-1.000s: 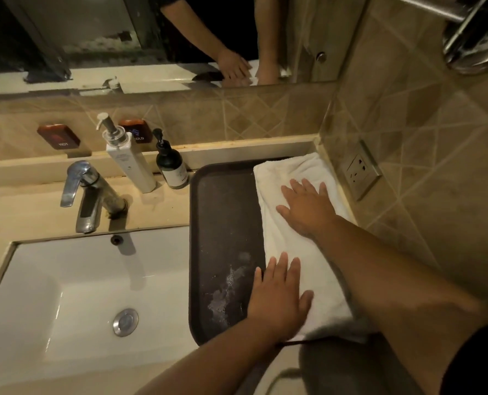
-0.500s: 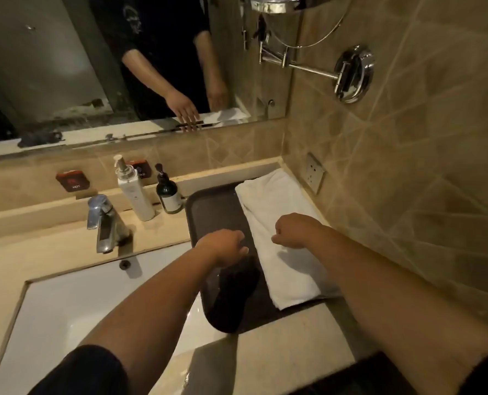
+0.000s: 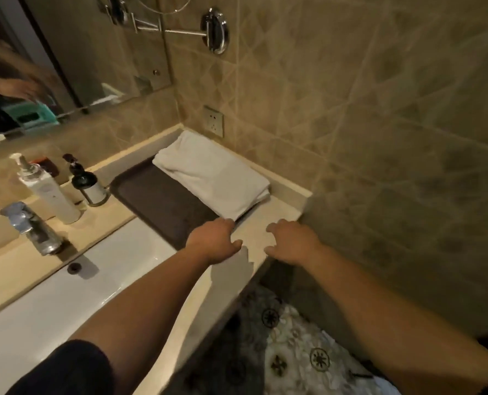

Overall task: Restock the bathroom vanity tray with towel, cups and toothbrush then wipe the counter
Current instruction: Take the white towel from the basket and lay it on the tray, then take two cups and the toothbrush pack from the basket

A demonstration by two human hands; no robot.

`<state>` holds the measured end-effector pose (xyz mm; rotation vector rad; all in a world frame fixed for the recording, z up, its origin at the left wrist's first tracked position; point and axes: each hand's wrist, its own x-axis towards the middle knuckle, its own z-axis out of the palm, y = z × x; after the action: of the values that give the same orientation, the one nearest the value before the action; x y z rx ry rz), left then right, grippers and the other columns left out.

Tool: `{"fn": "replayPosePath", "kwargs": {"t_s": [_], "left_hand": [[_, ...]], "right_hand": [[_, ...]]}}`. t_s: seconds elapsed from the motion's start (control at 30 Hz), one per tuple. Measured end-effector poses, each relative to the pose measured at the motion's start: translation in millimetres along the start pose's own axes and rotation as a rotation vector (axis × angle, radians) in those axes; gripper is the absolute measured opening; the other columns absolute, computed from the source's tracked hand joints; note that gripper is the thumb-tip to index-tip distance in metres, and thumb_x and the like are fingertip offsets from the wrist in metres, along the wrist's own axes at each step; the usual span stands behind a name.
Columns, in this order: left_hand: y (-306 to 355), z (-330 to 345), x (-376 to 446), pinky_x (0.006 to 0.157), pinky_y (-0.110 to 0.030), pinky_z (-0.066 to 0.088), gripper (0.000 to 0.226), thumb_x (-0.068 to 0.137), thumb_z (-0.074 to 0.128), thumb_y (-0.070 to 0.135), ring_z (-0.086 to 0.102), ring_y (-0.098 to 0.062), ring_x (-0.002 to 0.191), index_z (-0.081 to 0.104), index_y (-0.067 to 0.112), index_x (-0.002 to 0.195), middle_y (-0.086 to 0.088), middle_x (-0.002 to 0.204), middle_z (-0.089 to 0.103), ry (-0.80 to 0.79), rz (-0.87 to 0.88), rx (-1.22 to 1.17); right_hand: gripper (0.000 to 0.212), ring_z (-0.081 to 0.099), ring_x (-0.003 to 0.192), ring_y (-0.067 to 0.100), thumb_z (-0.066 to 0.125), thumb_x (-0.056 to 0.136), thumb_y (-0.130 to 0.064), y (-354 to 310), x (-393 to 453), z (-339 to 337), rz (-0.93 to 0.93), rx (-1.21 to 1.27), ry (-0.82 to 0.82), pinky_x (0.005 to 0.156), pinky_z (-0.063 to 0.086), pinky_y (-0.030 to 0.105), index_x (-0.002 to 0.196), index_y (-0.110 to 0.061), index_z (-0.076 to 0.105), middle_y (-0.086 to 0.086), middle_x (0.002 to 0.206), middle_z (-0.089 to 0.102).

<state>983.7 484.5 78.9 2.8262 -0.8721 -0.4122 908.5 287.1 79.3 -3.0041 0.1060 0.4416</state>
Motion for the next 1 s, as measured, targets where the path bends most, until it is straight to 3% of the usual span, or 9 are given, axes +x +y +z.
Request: {"fn": "replayPosePath", "kwargs": {"t_s": [0.13, 0.33, 0.47, 0.63, 0.83, 1.0], "left_hand": [[67.7, 29.9, -27.5, 0.087, -0.045, 0.048, 0.057, 0.091, 0.048, 0.055, 0.056, -0.033, 0.112, 0.047, 0.017, 0.133, -0.012, 0.126, 0.056, -0.02, 0.157, 0.105], [175.1, 66.6, -65.1, 0.088, -0.044, 0.047, 0.052, 0.092, 0.047, 0.055, 0.056, -0.032, 0.113, 0.049, 0.016, 0.126, -0.012, 0.125, 0.056, -0.068, 0.342, 0.186], [257.4, 95.8, -101.9, 0.088, -0.043, 0.049, 0.055, 0.093, 0.045, 0.055, 0.056, -0.03, 0.114, 0.048, 0.017, 0.132, -0.01, 0.128, 0.056, -0.079, 0.45, 0.231], [358.3, 138.9, -169.0, 0.084, -0.043, 0.048, 0.053, 0.094, 0.043, 0.055, 0.057, -0.031, 0.111, 0.048, 0.018, 0.132, -0.01, 0.128, 0.056, -0.064, 0.602, 0.223], [483.9, 195.3, -269.3, 0.076, -0.042, 0.045, 0.041, 0.089, 0.05, 0.051, 0.06, -0.032, 0.101, 0.055, 0.019, 0.113, -0.01, 0.112, 0.062, -0.041, 0.797, 0.147], [594.9, 234.4, -334.9, 0.08, -0.042, 0.045, 0.047, 0.088, 0.048, 0.053, 0.059, -0.029, 0.104, 0.056, 0.021, 0.122, -0.006, 0.117, 0.062, -0.033, 1.012, 0.111]], "right_hand": [[0.061, 0.05, 0.116, 0.032, 0.051, 0.085, -0.056, 33.7, -80.1, 28.0, 0.143, 0.014, 0.108, 0.093, 0.042, 0.046, 0.136, -0.023, 0.043, 0.009, 0.129, 0.051], [0.058, 0.047, 0.121, 0.032, 0.046, 0.088, -0.057, 89.1, -196.0, 60.9, 0.366, 0.034, 0.168, 0.096, 0.038, 0.05, 0.136, -0.024, 0.042, 0.008, 0.135, 0.048], [0.054, 0.047, 0.12, 0.032, 0.045, 0.09, -0.055, 124.2, -293.3, 83.6, 0.513, 0.027, 0.176, 0.094, 0.038, 0.048, 0.133, -0.023, 0.043, 0.008, 0.135, 0.049], [0.051, 0.053, 0.11, 0.03, 0.043, 0.089, -0.055, 153.2, -431.5, 121.6, 0.63, 0.031, 0.235, 0.09, 0.042, 0.047, 0.126, -0.021, 0.05, 0.007, 0.123, 0.055], [0.058, 0.05, 0.121, 0.03, 0.05, 0.086, -0.057, 181.6, -611.4, 170.1, 0.844, 0.089, 0.256, 0.094, 0.041, 0.049, 0.134, -0.024, 0.048, 0.006, 0.135, 0.052], [0.059, 0.053, 0.113, 0.029, 0.052, 0.084, -0.062, 216.2, -736.7, 194.8, 1.07, 0.076, 0.247, 0.089, 0.043, 0.046, 0.13, -0.024, 0.049, 0.004, 0.126, 0.055]]}}
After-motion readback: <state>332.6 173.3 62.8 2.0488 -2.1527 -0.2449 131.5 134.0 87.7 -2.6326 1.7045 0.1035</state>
